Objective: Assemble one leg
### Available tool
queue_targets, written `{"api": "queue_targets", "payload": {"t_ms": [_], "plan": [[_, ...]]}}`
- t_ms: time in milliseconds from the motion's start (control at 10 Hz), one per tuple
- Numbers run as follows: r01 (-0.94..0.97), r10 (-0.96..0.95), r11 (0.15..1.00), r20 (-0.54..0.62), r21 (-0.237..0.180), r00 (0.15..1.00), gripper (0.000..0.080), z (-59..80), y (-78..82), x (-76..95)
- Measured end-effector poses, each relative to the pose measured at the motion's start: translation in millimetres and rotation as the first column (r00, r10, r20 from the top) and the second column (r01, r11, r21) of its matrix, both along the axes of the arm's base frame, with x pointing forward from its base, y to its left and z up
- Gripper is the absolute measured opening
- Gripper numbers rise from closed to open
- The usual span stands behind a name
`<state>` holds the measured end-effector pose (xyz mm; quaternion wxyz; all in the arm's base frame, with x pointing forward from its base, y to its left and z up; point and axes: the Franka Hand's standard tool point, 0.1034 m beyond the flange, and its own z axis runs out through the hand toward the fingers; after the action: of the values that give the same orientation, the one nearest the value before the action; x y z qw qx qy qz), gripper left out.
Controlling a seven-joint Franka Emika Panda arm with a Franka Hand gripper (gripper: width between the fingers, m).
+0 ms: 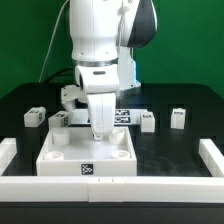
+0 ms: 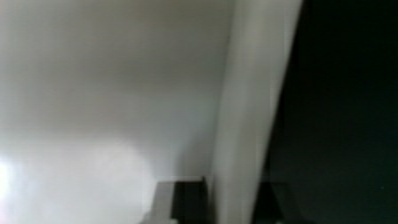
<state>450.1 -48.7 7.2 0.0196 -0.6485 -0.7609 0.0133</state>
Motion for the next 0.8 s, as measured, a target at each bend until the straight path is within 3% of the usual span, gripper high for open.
{"api": "queue_targets", "payload": {"t_ms": [800], "plan": [[0.027,-0.027,1.000,0.004,0.000,1.000,0.0060,0.3,4.5,1.2]]}}
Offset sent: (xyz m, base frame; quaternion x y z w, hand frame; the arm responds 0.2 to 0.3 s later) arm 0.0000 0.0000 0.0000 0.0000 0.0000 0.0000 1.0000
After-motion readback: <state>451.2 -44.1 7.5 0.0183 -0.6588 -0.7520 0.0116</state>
